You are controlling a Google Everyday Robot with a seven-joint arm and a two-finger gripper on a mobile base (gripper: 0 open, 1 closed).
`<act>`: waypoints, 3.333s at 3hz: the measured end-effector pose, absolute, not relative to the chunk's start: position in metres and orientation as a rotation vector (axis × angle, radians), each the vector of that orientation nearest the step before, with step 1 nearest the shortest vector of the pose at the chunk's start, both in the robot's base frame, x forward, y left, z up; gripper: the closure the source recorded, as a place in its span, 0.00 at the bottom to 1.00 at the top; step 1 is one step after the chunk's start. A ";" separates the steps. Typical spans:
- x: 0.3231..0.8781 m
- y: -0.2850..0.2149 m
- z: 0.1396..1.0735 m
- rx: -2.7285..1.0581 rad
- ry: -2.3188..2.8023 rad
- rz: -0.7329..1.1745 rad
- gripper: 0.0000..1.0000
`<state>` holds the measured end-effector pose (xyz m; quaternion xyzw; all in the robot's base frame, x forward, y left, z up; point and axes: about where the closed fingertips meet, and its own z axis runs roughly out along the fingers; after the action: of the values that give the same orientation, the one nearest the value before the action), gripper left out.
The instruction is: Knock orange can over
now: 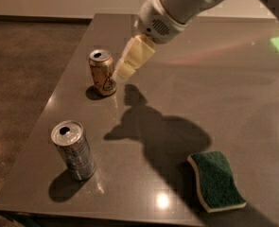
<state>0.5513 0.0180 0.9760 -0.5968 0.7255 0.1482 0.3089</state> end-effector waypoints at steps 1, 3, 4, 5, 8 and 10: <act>0.567 0.049 0.959 -1.543 1.975 0.435 0.00; 0.578 0.093 0.935 -1.493 1.991 0.487 0.00; 0.581 0.107 0.927 -1.473 1.969 0.493 0.00; 0.585 0.116 0.918 -1.470 1.962 0.497 0.00; 0.594 0.103 0.915 -1.443 1.986 0.487 0.65; 0.589 0.037 0.951 -1.491 2.023 0.366 1.00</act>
Offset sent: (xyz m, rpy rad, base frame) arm 0.0380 0.0832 -0.0478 0.0467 0.1243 -0.0797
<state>0.5888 0.0371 0.9509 -0.5607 0.7608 0.1375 0.2965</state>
